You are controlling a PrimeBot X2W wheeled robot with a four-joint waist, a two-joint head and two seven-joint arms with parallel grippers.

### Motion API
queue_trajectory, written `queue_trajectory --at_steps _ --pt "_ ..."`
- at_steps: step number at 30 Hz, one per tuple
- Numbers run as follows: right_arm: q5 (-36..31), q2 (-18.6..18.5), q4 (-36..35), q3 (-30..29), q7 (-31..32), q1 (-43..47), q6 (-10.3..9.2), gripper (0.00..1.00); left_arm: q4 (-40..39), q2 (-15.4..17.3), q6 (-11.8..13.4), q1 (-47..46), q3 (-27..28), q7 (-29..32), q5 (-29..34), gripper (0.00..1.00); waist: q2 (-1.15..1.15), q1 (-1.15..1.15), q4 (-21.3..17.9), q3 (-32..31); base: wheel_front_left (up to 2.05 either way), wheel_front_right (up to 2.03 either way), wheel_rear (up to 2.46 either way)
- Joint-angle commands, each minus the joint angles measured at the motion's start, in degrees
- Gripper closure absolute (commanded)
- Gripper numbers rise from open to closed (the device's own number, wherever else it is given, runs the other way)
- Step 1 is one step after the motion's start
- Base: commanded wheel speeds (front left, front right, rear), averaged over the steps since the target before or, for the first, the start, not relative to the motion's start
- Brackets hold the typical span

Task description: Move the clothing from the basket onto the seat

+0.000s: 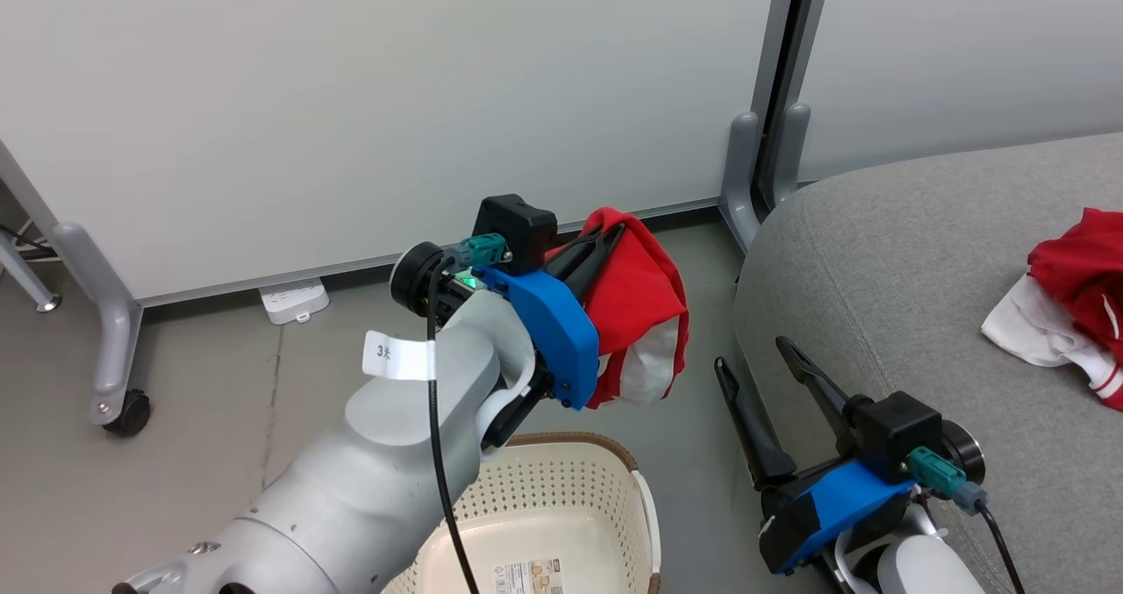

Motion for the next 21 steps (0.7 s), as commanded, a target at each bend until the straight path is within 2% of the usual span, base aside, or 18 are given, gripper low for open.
queue_trajectory --at_steps 1,12,21 --pt "0.3 -0.1 -0.3 0.3 0.0 0.9 0.01 0.0 0.3 0.0 -0.1 -0.9 -0.6 -0.4 -0.4 1.0 -0.01 0.01 -0.1 0.0 0.0 0.0 0.0" --pt "1.6 -0.1 0.8 3.3 1.6 -0.8 0.01 0.0 1.0 -0.5 -0.2 -1.6 -3.6 -0.8 -3.1 1.0 -0.01 0.01 0.0 0.5 0.0 0.0 0.0" --pt "5.0 -0.1 10.3 8.7 0.5 -9.1 0.01 0.0 0.9 -0.7 -0.2 -2.6 -5.8 -1.3 -4.8 1.0 -0.01 0.01 0.3 1.1 0.0 0.0 0.0"
